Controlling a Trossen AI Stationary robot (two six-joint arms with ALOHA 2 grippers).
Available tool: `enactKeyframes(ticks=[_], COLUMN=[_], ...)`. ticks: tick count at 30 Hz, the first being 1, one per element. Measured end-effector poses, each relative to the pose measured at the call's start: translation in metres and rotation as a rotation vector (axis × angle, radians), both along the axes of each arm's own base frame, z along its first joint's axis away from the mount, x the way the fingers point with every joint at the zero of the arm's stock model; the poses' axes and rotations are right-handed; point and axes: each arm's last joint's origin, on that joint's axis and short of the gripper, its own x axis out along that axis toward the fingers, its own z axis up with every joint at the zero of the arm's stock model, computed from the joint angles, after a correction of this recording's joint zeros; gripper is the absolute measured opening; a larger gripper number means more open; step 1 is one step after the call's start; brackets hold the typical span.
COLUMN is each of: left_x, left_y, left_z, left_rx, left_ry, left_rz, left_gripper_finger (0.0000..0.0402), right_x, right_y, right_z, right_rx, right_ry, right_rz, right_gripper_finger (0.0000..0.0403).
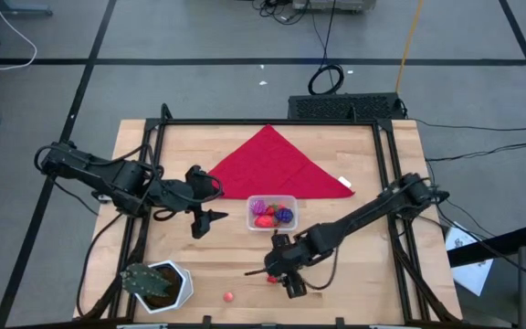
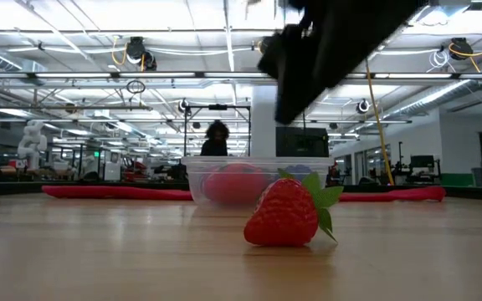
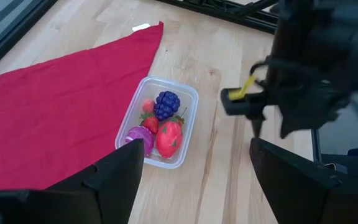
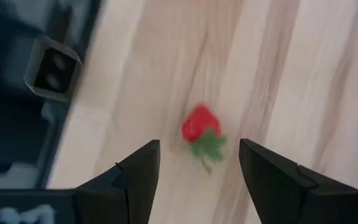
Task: Pick and placing Produce into tupperware
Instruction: Put the red strawberry in the transparent bin
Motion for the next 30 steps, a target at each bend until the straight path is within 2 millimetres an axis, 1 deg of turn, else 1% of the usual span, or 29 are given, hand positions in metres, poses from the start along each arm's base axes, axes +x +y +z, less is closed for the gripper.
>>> enactKeyframes(ticks=[2,4,6,9,14,17,30], left_x=[0.000,0.000,0.000,0.000,0.000,0.000,0.000], left_y=[0.000,0.000,0.000,0.000,0.000,0.000,0.000], left_z=[0.000,0.000,0.000,0.000,0.000,0.000,0.000], left_rx=[0.002,0.002,0.003,0.003,0.009,0.018,0.018], left_ry=[0.000,0.000,0.000,0.000,0.001,0.002,0.001], left_rz=[-0.002,-0.002,-0.002,-0.002,-0.007,-0.014,-0.015], left_gripper_finger=[0.0296,0.0296,0.0296,0.0296,0.0296,0.0296,0.0296], right_x=[0.005,0.012,0.017,0.025,0.026,0.026,0.030], right_y=[0.001,0.003,0.004,0.010,0.012,0.012,0.011], right_z=[-0.010,-0.015,-0.017,-0.018,-0.029,-0.031,-0.030], right_rx=[-0.010,-0.015,-0.032,-0.036,-0.054,-0.058,-0.051], right_ry=[0.077,0.116,0.129,0.105,0.129,0.144,0.108], right_rz=[0.007,0.019,0.038,0.070,0.092,0.088,0.095], right_gripper_finger=[0.0210,0.0210,0.0210,0.0210,0.0210,0.0210,0.0210])
